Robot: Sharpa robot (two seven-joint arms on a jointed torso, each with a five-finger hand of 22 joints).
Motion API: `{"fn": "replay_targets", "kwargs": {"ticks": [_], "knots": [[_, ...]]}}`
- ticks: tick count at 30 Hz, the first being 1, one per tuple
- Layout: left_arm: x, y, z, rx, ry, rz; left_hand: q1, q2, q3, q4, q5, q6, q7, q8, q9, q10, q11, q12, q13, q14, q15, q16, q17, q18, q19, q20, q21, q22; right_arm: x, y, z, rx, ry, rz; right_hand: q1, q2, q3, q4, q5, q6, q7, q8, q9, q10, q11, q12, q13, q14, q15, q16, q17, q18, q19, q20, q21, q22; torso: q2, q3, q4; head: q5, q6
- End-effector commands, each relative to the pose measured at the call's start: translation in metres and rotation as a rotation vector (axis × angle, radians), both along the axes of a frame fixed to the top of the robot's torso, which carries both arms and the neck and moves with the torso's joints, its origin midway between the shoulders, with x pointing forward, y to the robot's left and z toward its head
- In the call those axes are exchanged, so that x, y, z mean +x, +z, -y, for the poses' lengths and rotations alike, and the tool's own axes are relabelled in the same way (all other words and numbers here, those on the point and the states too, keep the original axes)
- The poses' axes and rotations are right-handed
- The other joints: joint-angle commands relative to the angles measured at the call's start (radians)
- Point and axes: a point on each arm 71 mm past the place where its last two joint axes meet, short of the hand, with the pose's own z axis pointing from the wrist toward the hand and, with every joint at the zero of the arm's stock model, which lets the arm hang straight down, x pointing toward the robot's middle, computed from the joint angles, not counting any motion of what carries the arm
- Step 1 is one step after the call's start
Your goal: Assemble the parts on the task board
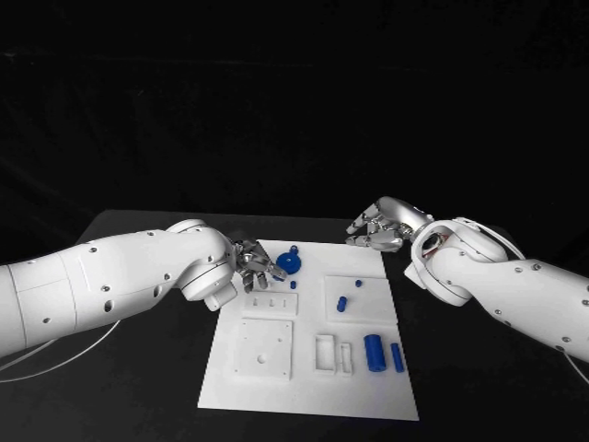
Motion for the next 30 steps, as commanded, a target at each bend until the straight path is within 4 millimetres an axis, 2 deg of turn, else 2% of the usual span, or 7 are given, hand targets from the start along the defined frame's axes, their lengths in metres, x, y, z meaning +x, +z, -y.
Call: {"fn": "replay_targets", "kwargs": {"ticks": [1,11,22,25,30], "knots": [[-0.001,-0.006,0.003,0.086,-0.035,0.019,-0.005,0.012,0.003,0.006,0.002,0.185,-0.09,0.007,0.005,0.046,-0.01,0.015,0.004,0.024,-0.023,0.011,0.01,0.001,0.01,0.0,0.009,0.004,0.0,0.003,-0.001,0.042,0.004,-0.002,0.0,-0.01,-0.001,0.005,0.006,0.0,-0.002,-0.005,-0.001,-0.008,-0.003,-0.005,-0.001,-0.005,0.001,-0.003,-0.001,0.012,0.032,0.004,-0.003,0.101,0.001,0.0,0.0019,0.0,-0.007],[-0.002,-0.019,0.005,0.145,-0.055,0.028,-0.036,0.032,0.011,0.007,0.006,0.204,-0.096,0.008,0.012,0.045,-0.014,0.044,0.012,0.027,-0.025,0.041,0.052,0.004,0.01,0.0,0.022,0.016,0.001,0.007,-0.006,0.053,0.013,0.004,0.0,-0.009,-0.004,0.007,0.013,0.0,-0.002,-0.004,-0.001,-0.009,-0.003,-0.008,-0.005,-0.006,0.001,-0.008,-0.005,0.012,0.032,0.004,-0.01,0.1,0.002,-0.0007,0.0005,0.009,-0.021],[-0.002,-0.027,0.004,0.226,-0.097,0.035,-0.062,0.051,0.016,0.006,0.008,0.22,-0.1,0.008,0.02,0.046,-0.017,0.072,0.022,0.029,-0.023,0.078,0.104,0.009,0.012,0.004,0.036,0.029,0.001,0.009,-0.008,0.056,0.021,0.006,0.0,-0.009,-0.005,0.007,0.025,0.0,-0.002,-0.004,-0.001,-0.009,-0.003,-0.008,-0.006,-0.005,0.0,-0.008,-0.005,0.013,0.033,0.004,-0.012,0.1,0.003,-0.0007,-0.0008,0.01,-0.035],[-0.002,-0.028,0.003,0.248,-0.108,0.031,-0.069,0.053,0.016,0.002,0.01,0.22,-0.1,0.008,0.022,0.047,-0.017,0.074,0.021,0.027,-0.021,0.08,0.103,0.009,0.045,0.008,-0.016,0.032,0.001,0.009,-0.009,0.056,0.022,0.005,-0.001,-0.009,-0.005,0.007,0.027,0.001,-0.003,-0.004,-0.001,-0.01,-0.003,-0.008,-0.006,-0.005,0.0,-0.008,-0.005,0.013,0.033,0.004,-0.014,0.1,0.003,-0.0006,-0.0007,0.011,-0.038],[-0.003,-0.03,0.003,0.269,-0.123,0.019,-0.071,0.057,0.017,0.003,0.007,0.221,-0.1,0.008,0.023,0.045,-0.016,0.075,0.02,0.027,-0.023,0.082,0.105,0.005,0.056,0.007,-0.047,0.074,0.001,0.009,-0.009,0.055,0.023,0.005,-0.002,-0.009,-0.005,0.007,0.031,0.001,-0.003,-0.004,-0.001,-0.01,-0.003,-0.008,-0.007,-0.005,0.0,-0.009,-0.006,0.013,0.034,0.004,-0.016,0.1,0.002,-0.0012,0.0002,0.011,-0.043]]}}
